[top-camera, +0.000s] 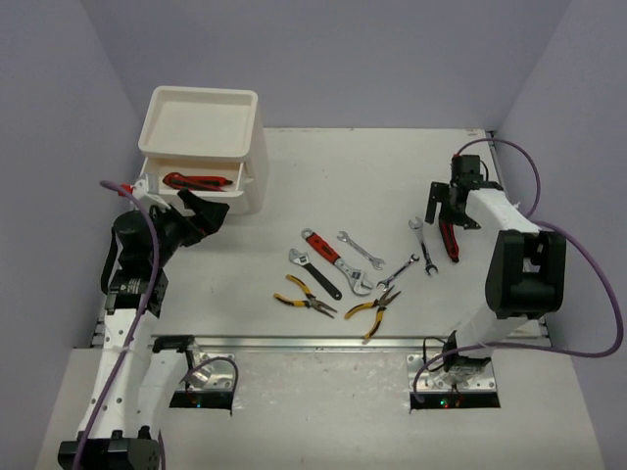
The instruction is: Sort the tools into containers
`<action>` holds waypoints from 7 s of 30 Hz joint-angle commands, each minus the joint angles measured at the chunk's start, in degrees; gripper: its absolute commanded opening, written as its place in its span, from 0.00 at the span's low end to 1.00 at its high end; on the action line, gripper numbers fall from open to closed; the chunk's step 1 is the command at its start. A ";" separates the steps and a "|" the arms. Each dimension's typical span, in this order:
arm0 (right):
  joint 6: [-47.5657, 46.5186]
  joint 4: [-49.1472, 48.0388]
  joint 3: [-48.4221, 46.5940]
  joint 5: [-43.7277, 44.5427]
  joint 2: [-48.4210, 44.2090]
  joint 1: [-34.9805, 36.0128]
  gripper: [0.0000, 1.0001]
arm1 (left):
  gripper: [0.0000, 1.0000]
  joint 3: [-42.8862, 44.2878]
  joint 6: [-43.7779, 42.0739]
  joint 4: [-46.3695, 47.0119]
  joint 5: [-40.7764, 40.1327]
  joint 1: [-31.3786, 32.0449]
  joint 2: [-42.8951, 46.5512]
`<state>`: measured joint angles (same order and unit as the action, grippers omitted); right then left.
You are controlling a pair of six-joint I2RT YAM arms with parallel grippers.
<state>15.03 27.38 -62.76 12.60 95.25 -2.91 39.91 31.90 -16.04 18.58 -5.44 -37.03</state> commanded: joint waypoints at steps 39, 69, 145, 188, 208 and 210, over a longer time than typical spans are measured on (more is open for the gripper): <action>2.98 -13.13 -1.68 -15.74 -22.35 53.11 0.00 | 0.99 -0.51 6.40 26.68 -2.94 33.01 -10.72; 0.85 -6.45 9.69 5.29 -38.94 52.18 0.99 | 0.00 29.68 10.79 -2.00 -23.64 0.47 -25.13; -1.04 -5.05 18.28 0.23 -40.41 50.02 0.99 | 0.00 0.40 27.50 51.14 -7.01 -5.28 -42.95; -2.99 -6.98 20.04 -3.74 -40.06 50.02 0.99 | 0.20 6.01 23.27 59.57 -9.06 -2.91 -55.61; -3.02 -7.48 20.01 -6.06 -38.26 50.02 0.99 | 0.37 -2.91 19.89 64.23 -8.49 -2.08 -55.11; -3.04 -7.57 20.04 -6.29 -38.16 50.02 0.99 | 0.40 -2.81 19.26 67.38 -6.57 -2.11 -58.06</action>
<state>12.40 22.50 -42.54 7.15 57.34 47.37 36.99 53.99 41.85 8.68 -7.92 -91.71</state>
